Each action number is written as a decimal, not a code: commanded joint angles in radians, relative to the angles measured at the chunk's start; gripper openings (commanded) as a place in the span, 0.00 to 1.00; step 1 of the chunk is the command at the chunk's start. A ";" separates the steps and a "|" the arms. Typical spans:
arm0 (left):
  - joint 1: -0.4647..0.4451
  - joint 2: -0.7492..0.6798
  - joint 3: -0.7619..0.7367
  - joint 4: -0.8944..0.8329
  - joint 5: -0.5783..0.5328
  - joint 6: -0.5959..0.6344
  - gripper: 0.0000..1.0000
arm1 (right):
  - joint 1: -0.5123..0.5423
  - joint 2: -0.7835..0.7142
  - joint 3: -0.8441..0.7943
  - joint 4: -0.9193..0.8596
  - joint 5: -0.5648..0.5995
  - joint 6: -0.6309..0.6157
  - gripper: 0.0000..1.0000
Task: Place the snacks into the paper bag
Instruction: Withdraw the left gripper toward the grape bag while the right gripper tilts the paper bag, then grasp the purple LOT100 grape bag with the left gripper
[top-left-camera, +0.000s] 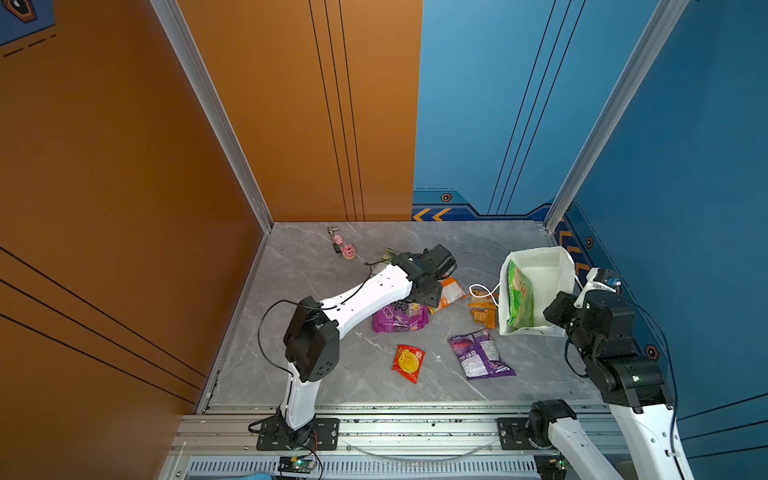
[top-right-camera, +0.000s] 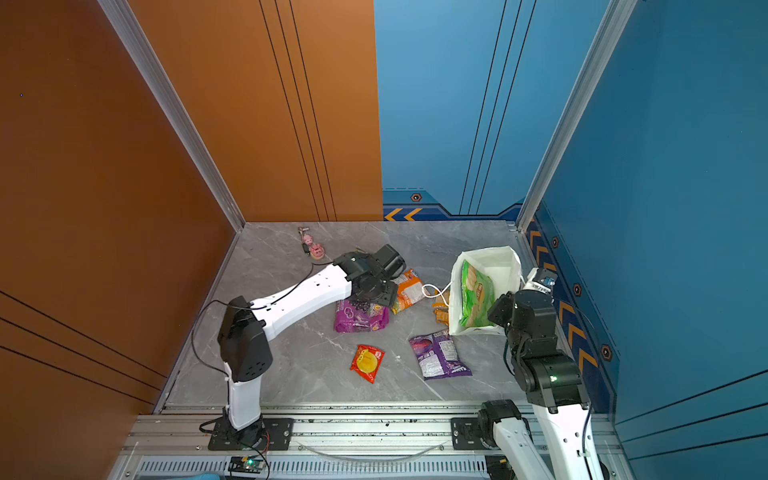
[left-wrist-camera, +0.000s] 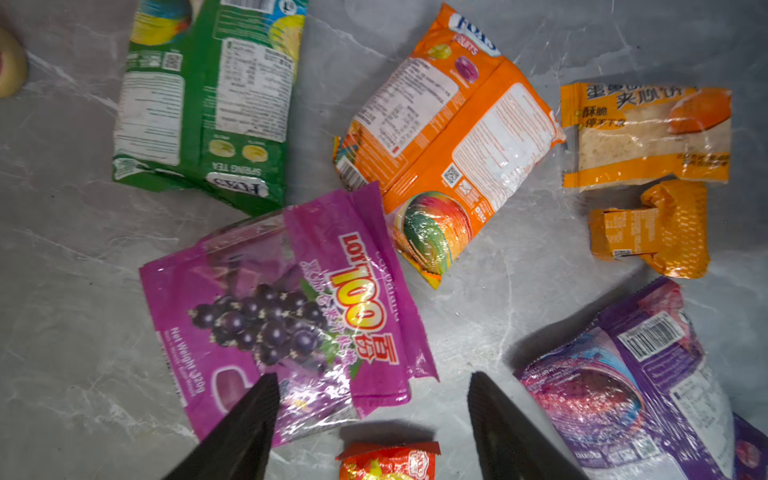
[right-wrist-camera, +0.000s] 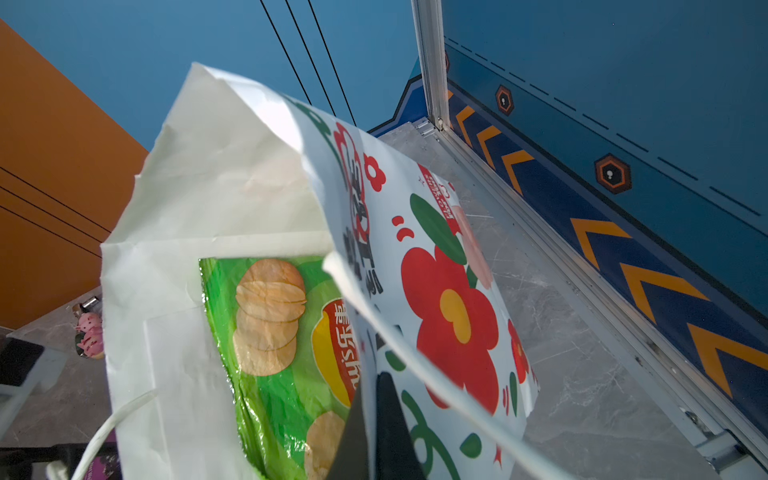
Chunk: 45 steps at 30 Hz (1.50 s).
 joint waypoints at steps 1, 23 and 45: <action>-0.020 0.050 0.063 -0.115 -0.054 -0.012 0.74 | -0.006 -0.022 -0.023 0.045 0.017 0.032 0.00; -0.001 0.312 0.168 -0.273 -0.084 -0.005 0.39 | -0.009 -0.060 -0.098 0.086 0.011 0.029 0.00; -0.009 0.166 0.026 -0.217 -0.129 -0.005 0.00 | -0.011 -0.033 -0.097 0.091 -0.037 0.046 0.00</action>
